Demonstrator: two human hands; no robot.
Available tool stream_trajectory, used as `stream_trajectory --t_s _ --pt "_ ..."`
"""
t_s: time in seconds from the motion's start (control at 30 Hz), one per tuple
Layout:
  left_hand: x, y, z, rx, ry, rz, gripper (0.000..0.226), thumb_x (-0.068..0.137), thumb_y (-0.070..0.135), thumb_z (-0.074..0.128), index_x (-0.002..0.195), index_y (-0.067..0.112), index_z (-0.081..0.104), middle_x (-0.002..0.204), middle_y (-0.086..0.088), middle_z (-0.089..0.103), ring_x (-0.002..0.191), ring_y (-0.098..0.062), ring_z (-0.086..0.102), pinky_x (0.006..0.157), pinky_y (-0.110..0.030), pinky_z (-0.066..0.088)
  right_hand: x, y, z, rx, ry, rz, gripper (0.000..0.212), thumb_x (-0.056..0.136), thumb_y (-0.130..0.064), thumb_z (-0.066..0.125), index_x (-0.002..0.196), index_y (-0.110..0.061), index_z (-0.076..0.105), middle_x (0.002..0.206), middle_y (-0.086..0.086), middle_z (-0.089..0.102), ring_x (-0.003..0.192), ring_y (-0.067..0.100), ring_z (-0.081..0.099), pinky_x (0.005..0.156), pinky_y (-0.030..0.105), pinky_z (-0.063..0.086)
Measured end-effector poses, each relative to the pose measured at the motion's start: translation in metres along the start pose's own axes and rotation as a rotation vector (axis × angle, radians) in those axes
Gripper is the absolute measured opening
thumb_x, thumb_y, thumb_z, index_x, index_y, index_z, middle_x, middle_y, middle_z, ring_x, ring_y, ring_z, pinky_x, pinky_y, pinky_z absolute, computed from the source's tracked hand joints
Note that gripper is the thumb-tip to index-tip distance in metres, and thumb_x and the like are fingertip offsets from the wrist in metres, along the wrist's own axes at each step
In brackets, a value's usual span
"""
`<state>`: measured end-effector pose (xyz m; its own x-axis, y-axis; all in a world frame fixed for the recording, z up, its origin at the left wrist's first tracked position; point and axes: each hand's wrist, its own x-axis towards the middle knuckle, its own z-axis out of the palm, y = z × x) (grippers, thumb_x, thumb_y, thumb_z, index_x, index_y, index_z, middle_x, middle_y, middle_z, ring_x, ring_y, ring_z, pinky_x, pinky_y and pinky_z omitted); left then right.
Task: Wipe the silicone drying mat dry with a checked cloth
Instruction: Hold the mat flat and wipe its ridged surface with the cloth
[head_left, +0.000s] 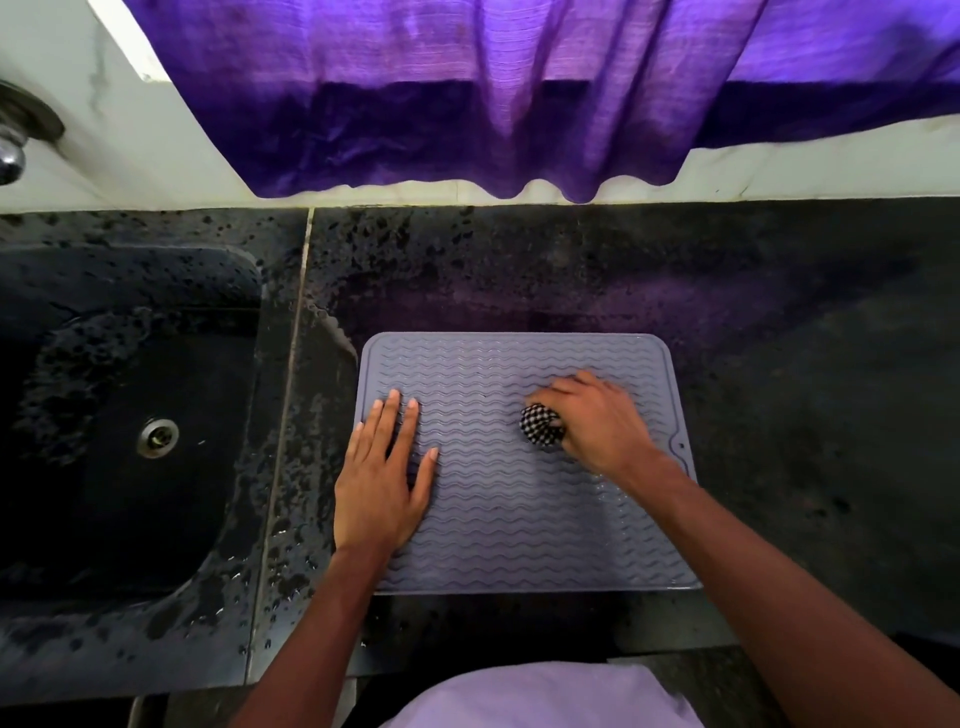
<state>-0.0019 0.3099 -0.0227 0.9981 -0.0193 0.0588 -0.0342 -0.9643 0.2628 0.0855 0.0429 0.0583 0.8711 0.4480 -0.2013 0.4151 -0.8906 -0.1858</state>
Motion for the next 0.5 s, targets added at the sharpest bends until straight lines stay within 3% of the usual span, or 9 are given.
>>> stream_trajectory --t_s 0.17,0.4,0.5 --pt "0.000 0.000 0.000 -0.011 0.001 -0.004 0.066 0.105 0.054 0.029 0.162 0.020 0.026 0.170 -0.002 0.018 0.157 -0.019 0.014 0.127 -0.041 0.018 -0.023 0.046 -0.006 -0.025 -0.030 0.079 0.059 0.071 -0.016 0.073 0.123 -0.037 0.058 0.121 -0.012 0.062 0.116 0.021 0.051 0.092 0.044 0.048" --pt "0.000 0.001 0.001 0.002 0.007 -0.007 0.066 0.105 0.053 0.030 0.162 0.019 0.025 0.170 -0.003 0.018 0.157 -0.020 0.014 0.126 -0.043 0.021 -0.073 0.116 -0.026 -0.100 -0.059 0.331 0.053 0.072 -0.012 0.069 0.119 -0.036 0.061 0.113 -0.006 0.064 0.102 0.025 0.054 0.081 0.042 0.052" --pt "0.000 0.002 0.001 0.003 0.004 -0.011 0.067 0.105 0.052 0.030 0.162 0.019 0.024 0.170 -0.003 0.018 0.158 -0.021 0.014 0.126 -0.045 0.022 -0.075 0.121 -0.030 0.005 0.008 0.391 0.051 0.072 -0.005 0.065 0.113 -0.035 0.061 0.107 -0.002 0.066 0.098 0.028 0.056 0.080 0.044 0.053"
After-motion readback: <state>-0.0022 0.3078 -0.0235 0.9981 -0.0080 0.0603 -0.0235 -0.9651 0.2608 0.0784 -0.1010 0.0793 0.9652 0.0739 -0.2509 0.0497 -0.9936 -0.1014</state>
